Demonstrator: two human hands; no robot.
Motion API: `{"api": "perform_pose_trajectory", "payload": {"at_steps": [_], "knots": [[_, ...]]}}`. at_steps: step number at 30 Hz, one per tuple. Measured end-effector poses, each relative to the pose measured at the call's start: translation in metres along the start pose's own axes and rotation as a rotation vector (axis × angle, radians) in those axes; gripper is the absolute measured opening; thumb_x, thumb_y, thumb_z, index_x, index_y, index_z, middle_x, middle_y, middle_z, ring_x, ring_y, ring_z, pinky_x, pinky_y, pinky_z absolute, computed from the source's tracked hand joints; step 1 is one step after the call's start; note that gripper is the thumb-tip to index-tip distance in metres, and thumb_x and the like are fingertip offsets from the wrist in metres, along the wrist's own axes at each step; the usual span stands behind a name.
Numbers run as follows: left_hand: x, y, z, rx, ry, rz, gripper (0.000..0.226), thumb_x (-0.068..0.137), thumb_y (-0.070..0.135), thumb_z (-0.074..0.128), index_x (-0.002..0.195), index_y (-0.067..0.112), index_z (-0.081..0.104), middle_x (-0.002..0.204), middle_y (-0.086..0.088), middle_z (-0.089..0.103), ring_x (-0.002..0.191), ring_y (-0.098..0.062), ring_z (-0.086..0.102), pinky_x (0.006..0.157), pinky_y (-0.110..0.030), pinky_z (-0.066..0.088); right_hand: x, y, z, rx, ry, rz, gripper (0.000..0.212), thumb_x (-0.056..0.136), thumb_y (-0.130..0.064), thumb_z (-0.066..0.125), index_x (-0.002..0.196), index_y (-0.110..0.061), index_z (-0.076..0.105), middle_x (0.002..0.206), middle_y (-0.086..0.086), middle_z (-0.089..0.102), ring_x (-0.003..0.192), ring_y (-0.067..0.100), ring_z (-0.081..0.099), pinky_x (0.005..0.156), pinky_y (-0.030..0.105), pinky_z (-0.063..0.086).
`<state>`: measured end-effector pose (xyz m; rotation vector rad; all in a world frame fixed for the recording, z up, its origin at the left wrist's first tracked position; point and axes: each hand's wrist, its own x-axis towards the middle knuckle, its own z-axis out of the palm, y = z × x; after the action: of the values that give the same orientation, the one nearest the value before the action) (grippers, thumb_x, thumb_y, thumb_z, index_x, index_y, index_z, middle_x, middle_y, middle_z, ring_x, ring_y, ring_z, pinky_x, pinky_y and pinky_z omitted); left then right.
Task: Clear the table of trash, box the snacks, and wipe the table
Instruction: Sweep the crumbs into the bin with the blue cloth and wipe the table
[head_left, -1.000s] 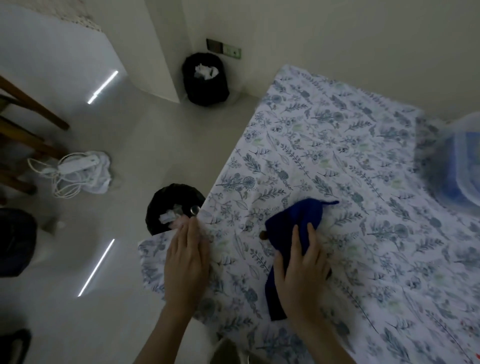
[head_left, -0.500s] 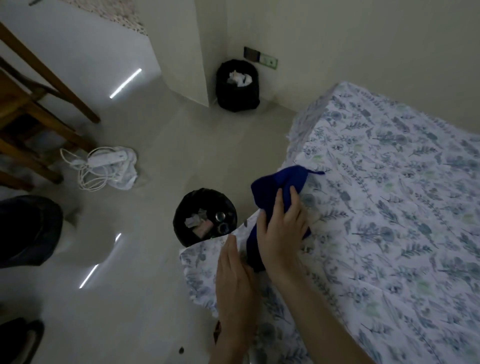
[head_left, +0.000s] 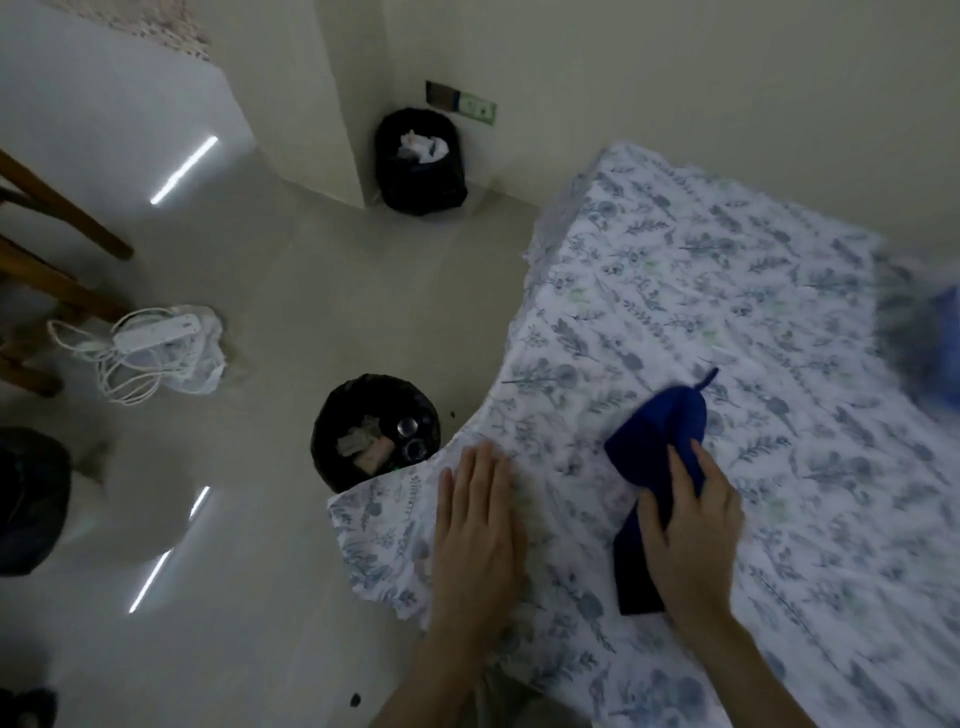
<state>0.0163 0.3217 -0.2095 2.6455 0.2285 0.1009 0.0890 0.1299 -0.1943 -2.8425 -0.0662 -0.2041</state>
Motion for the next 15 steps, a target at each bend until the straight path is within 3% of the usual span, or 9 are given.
{"api": "perform_pose_trajectory", "payload": {"at_steps": [4,9,15], "knots": [[0.013,0.057,0.017,0.079,-0.146,0.24,0.051,0.098,0.024,0.029,0.143,0.003,0.038,0.151,-0.015,0.037,0.142,-0.029,0.032,0.113,-0.047,0.02,-0.029,0.065,-0.024,-0.07,-0.006,0.089,0.051,0.087,-0.031,0.049,0.132,-0.006,0.049,0.137,0.02,0.046,0.109,0.04,0.048,0.087,0.051,0.044],[0.021,0.159,0.069,0.164,-0.308,0.455,0.051,0.095,0.023,0.03,0.139,0.001,0.043,0.147,-0.016,0.044,0.138,-0.028,0.04,0.114,-0.048,0.031,-0.066,0.132,-0.047,-0.032,-0.048,0.213,0.05,0.09,-0.035,0.035,0.132,-0.01,0.046,0.132,0.019,0.05,0.106,0.039,0.052,0.088,0.046,0.047],[0.0,0.278,0.125,0.231,-0.385,0.612,0.053,0.093,0.028,0.029,0.135,0.005,0.05,0.143,-0.012,0.05,0.134,-0.026,0.046,0.109,-0.048,0.04,-0.117,0.235,-0.098,0.047,0.054,0.41,0.047,0.093,-0.034,0.034,0.133,-0.011,0.045,0.133,0.016,0.047,0.113,0.03,0.042,0.094,0.043,0.043]]}}
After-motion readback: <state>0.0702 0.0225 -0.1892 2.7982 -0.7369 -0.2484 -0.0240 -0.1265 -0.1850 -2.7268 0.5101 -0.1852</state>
